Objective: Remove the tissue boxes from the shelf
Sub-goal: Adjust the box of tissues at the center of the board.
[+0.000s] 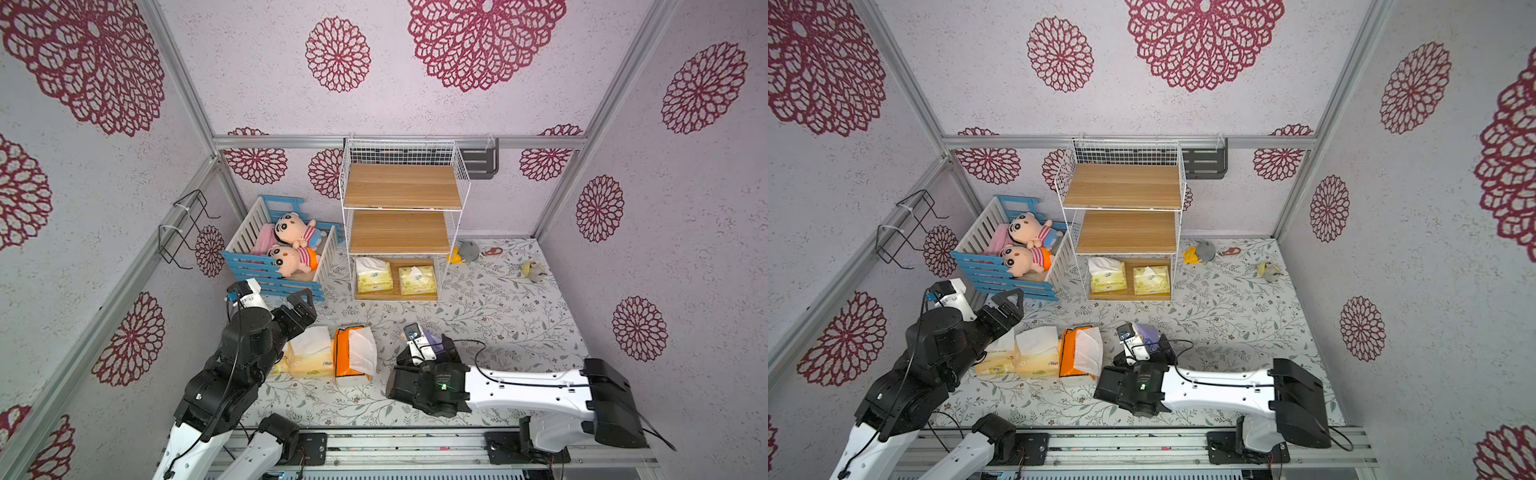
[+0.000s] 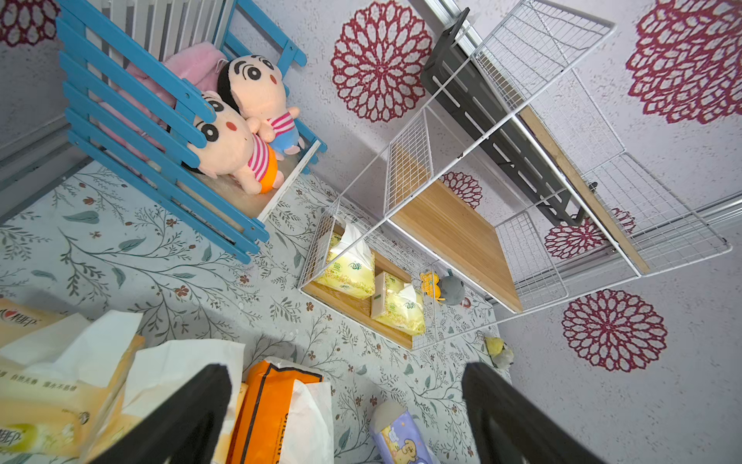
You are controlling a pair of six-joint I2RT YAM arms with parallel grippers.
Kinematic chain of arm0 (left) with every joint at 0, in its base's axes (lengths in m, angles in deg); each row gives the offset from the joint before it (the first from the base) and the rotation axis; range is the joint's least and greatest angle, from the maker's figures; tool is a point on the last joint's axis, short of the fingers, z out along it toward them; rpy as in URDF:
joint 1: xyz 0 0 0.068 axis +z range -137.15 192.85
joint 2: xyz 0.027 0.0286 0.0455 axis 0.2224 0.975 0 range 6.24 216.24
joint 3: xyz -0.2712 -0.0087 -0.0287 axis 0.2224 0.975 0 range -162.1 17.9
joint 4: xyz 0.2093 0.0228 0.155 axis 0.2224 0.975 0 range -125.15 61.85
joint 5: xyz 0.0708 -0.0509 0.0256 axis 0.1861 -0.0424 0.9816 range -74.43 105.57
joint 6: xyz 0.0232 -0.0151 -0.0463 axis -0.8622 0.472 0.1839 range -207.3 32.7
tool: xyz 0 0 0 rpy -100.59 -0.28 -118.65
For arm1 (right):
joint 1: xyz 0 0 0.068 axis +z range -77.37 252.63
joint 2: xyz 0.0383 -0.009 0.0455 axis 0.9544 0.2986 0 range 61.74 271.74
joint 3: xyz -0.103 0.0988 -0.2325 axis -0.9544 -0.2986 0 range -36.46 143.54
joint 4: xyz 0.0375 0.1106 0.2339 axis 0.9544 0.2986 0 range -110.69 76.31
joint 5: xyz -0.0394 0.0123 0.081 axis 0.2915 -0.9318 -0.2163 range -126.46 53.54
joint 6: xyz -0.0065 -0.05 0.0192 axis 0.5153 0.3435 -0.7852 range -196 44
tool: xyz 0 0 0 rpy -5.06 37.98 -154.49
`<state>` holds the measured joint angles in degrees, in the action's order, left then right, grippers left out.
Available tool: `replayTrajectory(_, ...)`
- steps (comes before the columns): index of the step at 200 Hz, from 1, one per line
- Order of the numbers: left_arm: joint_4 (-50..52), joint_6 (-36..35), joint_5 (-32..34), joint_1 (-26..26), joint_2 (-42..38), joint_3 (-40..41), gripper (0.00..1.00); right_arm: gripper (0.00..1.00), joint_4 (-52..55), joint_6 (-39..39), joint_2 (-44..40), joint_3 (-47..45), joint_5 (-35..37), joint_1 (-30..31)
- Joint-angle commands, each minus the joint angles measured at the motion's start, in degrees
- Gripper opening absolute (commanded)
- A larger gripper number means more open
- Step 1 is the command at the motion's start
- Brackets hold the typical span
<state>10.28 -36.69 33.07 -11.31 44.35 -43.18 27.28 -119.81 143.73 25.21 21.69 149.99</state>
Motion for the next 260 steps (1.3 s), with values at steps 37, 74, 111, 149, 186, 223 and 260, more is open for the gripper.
replayTrajectory(37,2.2,-1.1,0.8,0.3,-1.6,-0.9,0.97,0.65,-15.0,6.8,-22.9,-2.9,-27.9,-17.0)
replayTrajectory(74,2.3,-0.8,-2.2,0.3,-0.7,-0.6,0.97,0.88,-11.7,7.7,-21.9,-5.7,-41.8,-26.9)
replayTrajectory(111,0.8,1.7,-5.8,0.3,0.7,2.7,0.97,0.87,-21.5,2.7,-20.8,-18.1,-51.5,-31.1)
replayTrajectory(149,-2.9,2.9,-11.9,0.1,4.1,5.2,0.97,0.84,-30.2,0.2,-19.0,-27.1,-54.7,-35.9)
replayTrajectory(186,-5.5,3.0,-12.3,-1.0,7.0,5.7,0.97,0.81,-35.4,1.5,-14.3,-28.8,-57.7,-37.5)
replayTrajectory(223,-7.4,3.7,-12.3,-1.8,8.1,6.2,0.97,0.74,-37.5,1.1,-8.8,-28.1,-61.1,-37.4)
replayTrajectory(260,-6.3,3.5,-10.3,-2.1,6.8,5.8,0.97,0.73,-38.1,-3.9,-13.6,-32.1,-62.6,-36.3)
